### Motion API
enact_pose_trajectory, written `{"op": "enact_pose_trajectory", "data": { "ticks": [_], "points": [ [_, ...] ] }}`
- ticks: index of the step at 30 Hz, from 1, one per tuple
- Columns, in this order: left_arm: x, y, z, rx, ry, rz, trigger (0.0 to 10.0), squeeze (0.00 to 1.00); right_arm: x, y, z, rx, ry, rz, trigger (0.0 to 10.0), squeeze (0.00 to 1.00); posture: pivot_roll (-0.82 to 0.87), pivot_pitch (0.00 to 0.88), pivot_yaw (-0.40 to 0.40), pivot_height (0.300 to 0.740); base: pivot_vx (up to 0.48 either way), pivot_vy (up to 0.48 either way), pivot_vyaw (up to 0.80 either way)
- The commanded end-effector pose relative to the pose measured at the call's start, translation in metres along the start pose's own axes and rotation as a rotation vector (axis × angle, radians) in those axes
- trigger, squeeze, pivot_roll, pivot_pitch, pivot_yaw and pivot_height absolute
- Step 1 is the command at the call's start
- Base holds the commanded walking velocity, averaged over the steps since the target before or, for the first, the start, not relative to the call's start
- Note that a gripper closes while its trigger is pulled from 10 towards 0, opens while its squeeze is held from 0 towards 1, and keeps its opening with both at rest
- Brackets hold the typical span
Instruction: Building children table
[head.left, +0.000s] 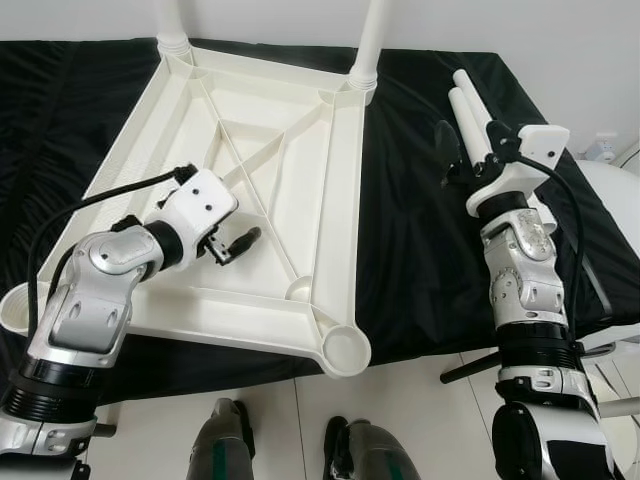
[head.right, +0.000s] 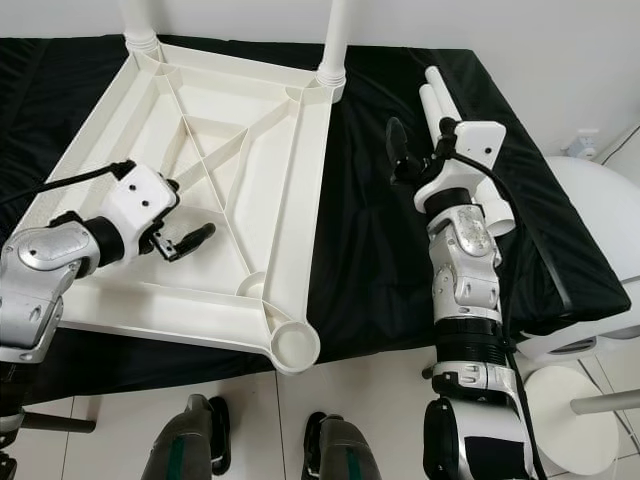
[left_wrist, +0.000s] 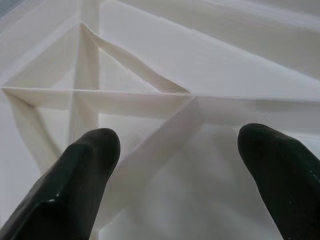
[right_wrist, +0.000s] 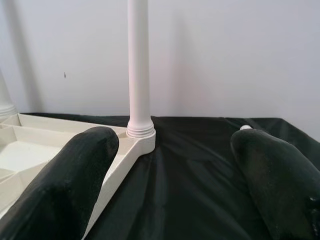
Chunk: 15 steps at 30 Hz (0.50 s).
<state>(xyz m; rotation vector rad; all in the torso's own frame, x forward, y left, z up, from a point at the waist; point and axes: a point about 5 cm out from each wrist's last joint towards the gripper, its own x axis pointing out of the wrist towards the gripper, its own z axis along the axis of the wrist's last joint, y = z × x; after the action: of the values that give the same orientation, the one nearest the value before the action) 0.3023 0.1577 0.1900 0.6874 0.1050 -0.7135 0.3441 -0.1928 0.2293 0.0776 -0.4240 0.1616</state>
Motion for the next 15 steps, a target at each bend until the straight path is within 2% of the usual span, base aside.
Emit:
{"op": "enact_pose_trajectory", "data": {
  "ticks": [1,8,15],
  "points": [
    [0.006,-0.003,-0.002,0.040,0.021,0.038,10.0,0.00,-0.005,-0.004,0.001,-0.004,0.009,-0.008,10.0,0.00,0.05,0.112,-0.060,0.740,0.000,0.000,0.00],
    [0.016,-0.008,0.001,0.095,0.026,0.056,10.0,0.00,-0.007,-0.004,0.006,-0.005,0.001,-0.010,10.0,0.00,0.04,0.116,-0.054,0.740,0.000,0.000,0.00],
    [0.031,-0.007,0.013,0.072,-0.005,0.122,10.0,0.00,-0.009,-0.003,0.010,-0.006,-0.007,-0.020,10.0,0.00,0.03,0.127,-0.047,0.740,0.000,0.000,0.00]
  ]
}}
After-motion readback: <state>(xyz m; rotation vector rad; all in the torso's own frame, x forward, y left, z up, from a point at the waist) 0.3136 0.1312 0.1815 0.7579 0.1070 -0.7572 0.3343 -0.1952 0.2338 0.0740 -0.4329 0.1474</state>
